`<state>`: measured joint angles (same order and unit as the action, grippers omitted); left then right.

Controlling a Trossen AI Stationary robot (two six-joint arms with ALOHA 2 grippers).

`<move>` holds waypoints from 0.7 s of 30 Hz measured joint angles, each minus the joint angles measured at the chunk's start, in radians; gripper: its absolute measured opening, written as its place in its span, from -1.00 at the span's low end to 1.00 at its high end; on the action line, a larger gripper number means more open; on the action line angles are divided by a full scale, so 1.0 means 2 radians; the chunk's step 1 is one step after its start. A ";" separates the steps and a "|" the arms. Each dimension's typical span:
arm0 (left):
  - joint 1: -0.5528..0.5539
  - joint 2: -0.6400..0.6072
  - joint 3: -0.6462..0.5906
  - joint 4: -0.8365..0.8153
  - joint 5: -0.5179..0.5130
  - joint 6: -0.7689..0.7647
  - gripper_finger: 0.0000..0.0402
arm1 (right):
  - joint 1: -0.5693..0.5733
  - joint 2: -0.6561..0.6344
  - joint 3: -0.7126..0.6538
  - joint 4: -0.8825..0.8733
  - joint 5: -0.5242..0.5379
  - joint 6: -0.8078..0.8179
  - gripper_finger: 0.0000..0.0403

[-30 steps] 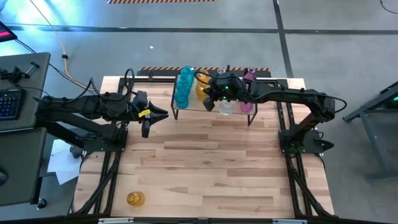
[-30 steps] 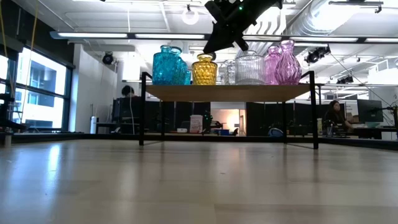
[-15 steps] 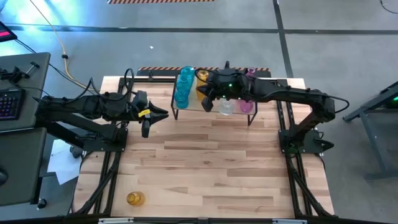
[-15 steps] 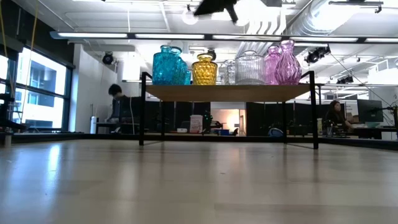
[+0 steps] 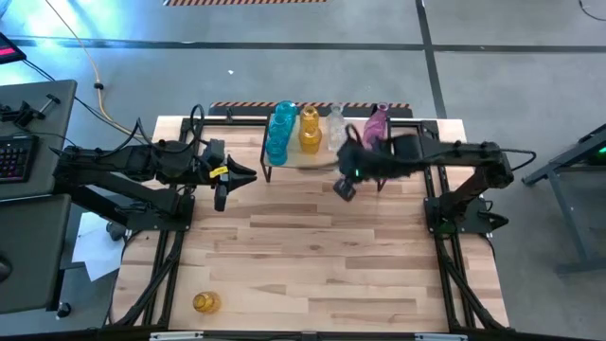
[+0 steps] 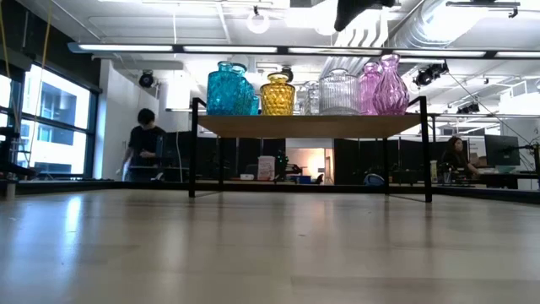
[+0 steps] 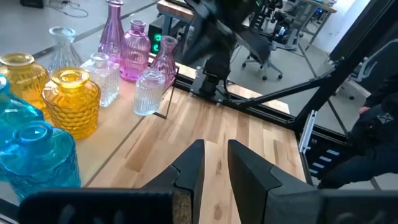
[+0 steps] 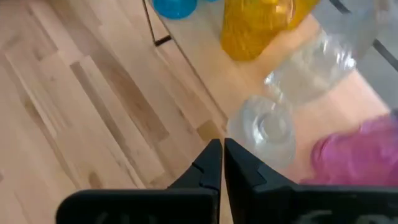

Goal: Sort vases onto shelf
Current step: Adjust the transparent vase on the shelf

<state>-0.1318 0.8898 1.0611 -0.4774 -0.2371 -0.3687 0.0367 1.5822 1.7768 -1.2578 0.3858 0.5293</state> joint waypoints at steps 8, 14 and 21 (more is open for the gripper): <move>0.000 0.000 0.000 0.004 0.009 0.015 -0.69 | 0.106 -0.002 -0.036 -0.009 0.149 0.193 -1.00; 0.000 0.000 0.000 0.006 0.013 0.016 -0.69 | 0.178 -0.003 -0.084 -0.023 0.246 0.373 -1.00; 0.000 0.000 0.000 0.006 0.029 0.029 -0.69 | 0.219 -0.004 -0.178 0.019 0.275 0.520 -1.00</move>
<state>-0.1318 0.8898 1.0611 -0.4656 -0.1793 -0.3111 0.4740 1.5745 1.4212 -1.2197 0.9358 1.5697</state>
